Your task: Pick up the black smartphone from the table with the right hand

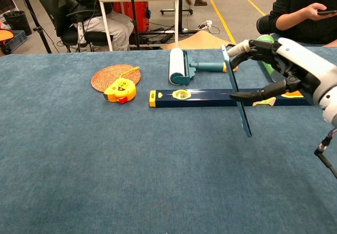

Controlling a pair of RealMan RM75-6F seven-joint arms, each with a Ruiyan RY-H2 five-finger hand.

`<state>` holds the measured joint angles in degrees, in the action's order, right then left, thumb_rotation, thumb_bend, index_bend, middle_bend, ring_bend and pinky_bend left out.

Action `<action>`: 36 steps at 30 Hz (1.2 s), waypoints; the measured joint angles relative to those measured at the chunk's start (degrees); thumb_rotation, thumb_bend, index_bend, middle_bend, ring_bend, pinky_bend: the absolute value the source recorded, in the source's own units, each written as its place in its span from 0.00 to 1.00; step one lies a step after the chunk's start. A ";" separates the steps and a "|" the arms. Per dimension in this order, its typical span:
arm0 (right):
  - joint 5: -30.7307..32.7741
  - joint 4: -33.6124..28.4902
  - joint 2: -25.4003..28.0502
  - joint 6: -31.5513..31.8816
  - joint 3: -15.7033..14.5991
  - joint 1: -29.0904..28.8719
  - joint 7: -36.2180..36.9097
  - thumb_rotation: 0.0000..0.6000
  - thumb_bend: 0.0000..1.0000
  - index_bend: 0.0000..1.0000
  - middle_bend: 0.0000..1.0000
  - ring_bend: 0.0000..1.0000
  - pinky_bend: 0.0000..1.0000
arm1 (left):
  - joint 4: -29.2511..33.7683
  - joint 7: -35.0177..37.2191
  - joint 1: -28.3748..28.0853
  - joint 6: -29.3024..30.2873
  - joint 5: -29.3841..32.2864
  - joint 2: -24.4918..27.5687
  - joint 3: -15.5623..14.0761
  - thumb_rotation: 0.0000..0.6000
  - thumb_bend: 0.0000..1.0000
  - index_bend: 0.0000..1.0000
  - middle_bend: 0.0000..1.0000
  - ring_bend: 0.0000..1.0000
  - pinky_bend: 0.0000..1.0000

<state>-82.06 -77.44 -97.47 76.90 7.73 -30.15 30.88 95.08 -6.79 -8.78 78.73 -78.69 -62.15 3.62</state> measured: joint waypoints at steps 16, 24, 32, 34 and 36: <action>10.31 -1.19 -5.73 -5.80 6.90 3.51 16.08 1.00 0.09 0.49 0.50 0.14 0.06 | -0.15 1.15 0.03 -0.16 0.22 0.41 0.12 1.00 0.00 0.00 0.00 0.00 0.00; 14.46 -1.89 -5.39 -12.33 6.36 5.19 19.39 1.00 0.13 0.48 0.48 0.13 0.08 | -0.19 0.86 -0.03 -0.32 0.20 0.34 0.03 1.00 0.00 0.00 0.00 0.00 0.00; 15.14 -1.73 -4.05 -15.36 6.18 7.07 24.77 1.00 0.22 0.28 0.29 0.08 0.08 | -0.16 0.07 -0.11 -0.45 0.46 0.02 0.02 1.00 0.00 0.00 0.00 0.00 0.00; 14.83 -1.55 -3.67 -15.97 6.22 7.69 27.02 1.00 0.19 0.14 0.14 0.02 0.03 | -0.06 -0.19 -0.13 -0.46 0.39 -0.05 -0.06 1.00 0.00 0.00 0.00 0.00 0.00; 13.69 -1.13 -3.33 -16.30 5.99 8.19 28.64 1.00 0.14 0.06 0.04 0.00 0.00 | 0.06 -0.39 -0.10 -0.35 0.23 -0.10 -0.13 1.00 0.00 0.00 0.00 0.00 0.00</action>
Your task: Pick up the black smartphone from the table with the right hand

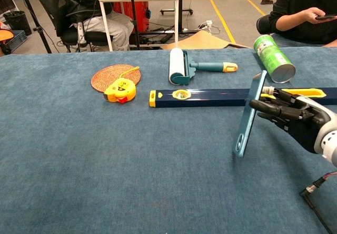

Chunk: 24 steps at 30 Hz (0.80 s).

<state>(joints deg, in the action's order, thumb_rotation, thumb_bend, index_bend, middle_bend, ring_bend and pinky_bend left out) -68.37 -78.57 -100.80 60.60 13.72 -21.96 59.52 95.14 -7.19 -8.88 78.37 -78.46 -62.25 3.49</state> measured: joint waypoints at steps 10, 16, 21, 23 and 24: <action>-2.50 2.34 -0.43 4.00 0.45 2.24 -0.67 1.00 0.10 0.00 0.00 0.00 0.00 | 0.04 -0.08 0.03 0.22 -0.34 -0.01 -0.08 1.00 0.00 0.00 0.00 0.00 0.00; -4.46 3.88 -0.48 7.64 0.62 3.00 -5.27 1.00 0.09 0.00 0.00 0.00 0.00 | 0.17 0.04 0.07 0.31 -0.58 0.07 -0.16 1.00 0.00 0.00 0.00 0.00 0.00; -11.97 5.83 1.44 12.30 -1.44 2.93 -11.25 1.00 0.09 0.01 0.00 0.00 0.00 | 0.38 0.07 0.18 0.61 -1.09 0.14 -0.33 1.00 0.00 0.00 0.00 0.00 0.00; -15.23 6.43 2.96 13.72 -2.56 2.74 -13.76 1.00 0.09 0.00 0.00 0.00 0.00 | 0.53 0.19 0.26 0.83 -1.33 0.23 -0.39 1.00 0.00 0.00 0.00 0.00 0.00; -17.35 6.83 4.21 14.61 -3.36 2.57 -15.63 1.00 0.09 0.01 0.00 0.00 0.00 | 0.63 0.32 0.33 1.04 -1.55 0.31 -0.42 1.00 0.00 0.00 0.00 0.00 0.00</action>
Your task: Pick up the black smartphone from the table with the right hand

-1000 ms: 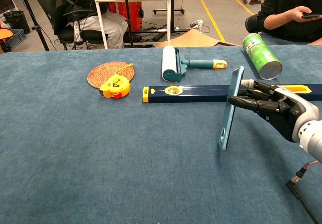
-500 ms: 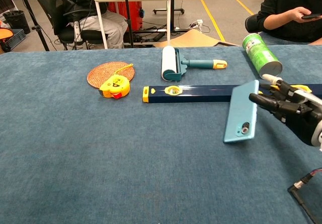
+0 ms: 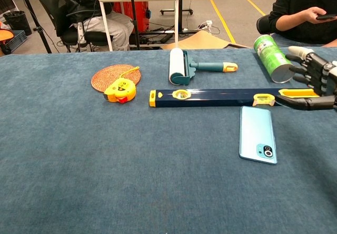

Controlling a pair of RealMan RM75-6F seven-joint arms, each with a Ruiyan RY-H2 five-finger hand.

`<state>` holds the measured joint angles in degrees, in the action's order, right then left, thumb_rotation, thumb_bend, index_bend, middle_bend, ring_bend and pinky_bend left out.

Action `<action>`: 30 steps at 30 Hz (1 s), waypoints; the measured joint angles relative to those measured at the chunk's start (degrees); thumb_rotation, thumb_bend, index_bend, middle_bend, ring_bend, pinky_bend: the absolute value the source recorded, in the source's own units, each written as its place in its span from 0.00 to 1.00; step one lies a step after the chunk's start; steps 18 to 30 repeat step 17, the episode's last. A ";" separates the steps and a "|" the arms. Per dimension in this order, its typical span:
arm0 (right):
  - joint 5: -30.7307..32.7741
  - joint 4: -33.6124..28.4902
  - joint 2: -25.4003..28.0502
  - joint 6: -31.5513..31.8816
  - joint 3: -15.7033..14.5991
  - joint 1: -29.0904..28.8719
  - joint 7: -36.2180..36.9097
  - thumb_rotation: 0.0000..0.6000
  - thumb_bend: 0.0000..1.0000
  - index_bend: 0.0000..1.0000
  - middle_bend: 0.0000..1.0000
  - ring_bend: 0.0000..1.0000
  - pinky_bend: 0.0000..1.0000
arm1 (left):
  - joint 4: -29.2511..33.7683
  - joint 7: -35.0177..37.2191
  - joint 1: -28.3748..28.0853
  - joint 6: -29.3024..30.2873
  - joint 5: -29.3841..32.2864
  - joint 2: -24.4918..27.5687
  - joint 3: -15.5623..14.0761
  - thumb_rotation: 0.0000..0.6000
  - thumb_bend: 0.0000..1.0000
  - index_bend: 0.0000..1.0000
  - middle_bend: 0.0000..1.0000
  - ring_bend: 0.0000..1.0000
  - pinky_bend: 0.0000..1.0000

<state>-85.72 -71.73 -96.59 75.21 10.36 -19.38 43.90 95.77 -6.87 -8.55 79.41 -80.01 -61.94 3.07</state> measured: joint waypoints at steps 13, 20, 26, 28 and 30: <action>-16.24 1.00 16.44 6.11 -7.93 -0.50 -31.61 1.00 0.06 0.00 0.00 0.00 0.00 | -0.01 -0.23 0.93 3.17 -2.52 -0.16 -0.13 1.00 0.00 0.00 0.00 0.00 0.00; -14.56 -4.85 20.57 7.74 -8.17 2.23 -44.44 1.00 0.05 0.00 0.00 0.00 0.00 | -0.24 0.00 1.21 3.82 -3.51 -0.26 -0.40 1.00 0.00 0.00 0.00 0.00 0.00; -14.56 -4.85 20.57 7.74 -8.17 2.23 -44.44 1.00 0.05 0.00 0.00 0.00 0.00 | -0.24 0.00 1.21 3.82 -3.51 -0.26 -0.40 1.00 0.00 0.00 0.00 0.00 0.00; -14.56 -4.85 20.57 7.74 -8.17 2.23 -44.44 1.00 0.05 0.00 0.00 0.00 0.00 | -0.24 0.00 1.21 3.82 -3.51 -0.26 -0.40 1.00 0.00 0.00 0.00 0.00 0.00; -14.56 -4.85 20.57 7.74 -8.17 2.23 -44.44 1.00 0.05 0.00 0.00 0.00 0.00 | -0.24 0.00 1.21 3.82 -3.51 -0.26 -0.40 1.00 0.00 0.00 0.00 0.00 0.00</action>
